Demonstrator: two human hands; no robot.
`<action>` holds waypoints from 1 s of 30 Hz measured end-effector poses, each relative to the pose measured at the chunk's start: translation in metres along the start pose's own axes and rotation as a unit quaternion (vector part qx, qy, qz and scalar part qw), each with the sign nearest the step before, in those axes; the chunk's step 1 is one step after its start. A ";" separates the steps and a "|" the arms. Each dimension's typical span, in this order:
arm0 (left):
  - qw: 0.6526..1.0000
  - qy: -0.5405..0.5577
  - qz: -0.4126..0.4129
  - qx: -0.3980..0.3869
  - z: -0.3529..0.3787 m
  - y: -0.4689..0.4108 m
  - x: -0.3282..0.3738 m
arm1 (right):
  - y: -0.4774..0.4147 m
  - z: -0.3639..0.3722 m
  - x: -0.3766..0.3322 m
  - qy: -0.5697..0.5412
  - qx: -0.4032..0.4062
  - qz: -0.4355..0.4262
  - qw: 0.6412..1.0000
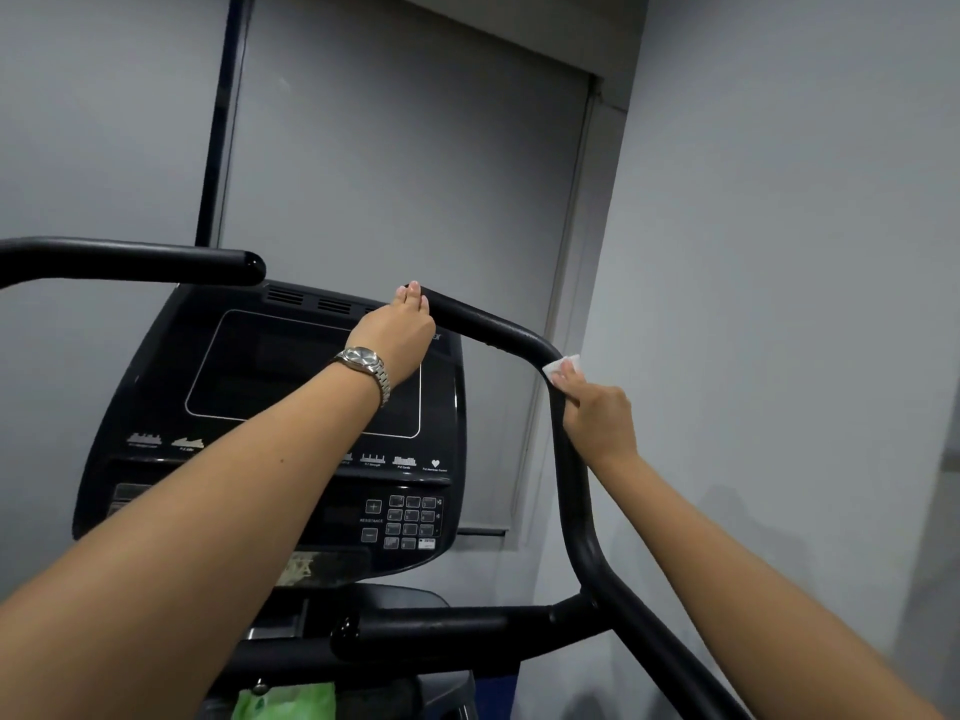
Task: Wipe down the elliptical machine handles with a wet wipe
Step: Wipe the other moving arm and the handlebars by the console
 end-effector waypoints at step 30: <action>1.000 -0.016 0.010 -0.008 -0.003 -0.005 -0.001 | -0.041 0.001 -0.035 -0.014 0.052 -0.019 0.998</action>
Point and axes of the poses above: each hand's wrist, its own y-axis away from the middle knuckle, its own z-axis out of the palm, x = y × z, the point moved 3 cm from there along -y, towards the middle knuckle, and after that the axes turned 1 degree about y, right-handed, at the moved point
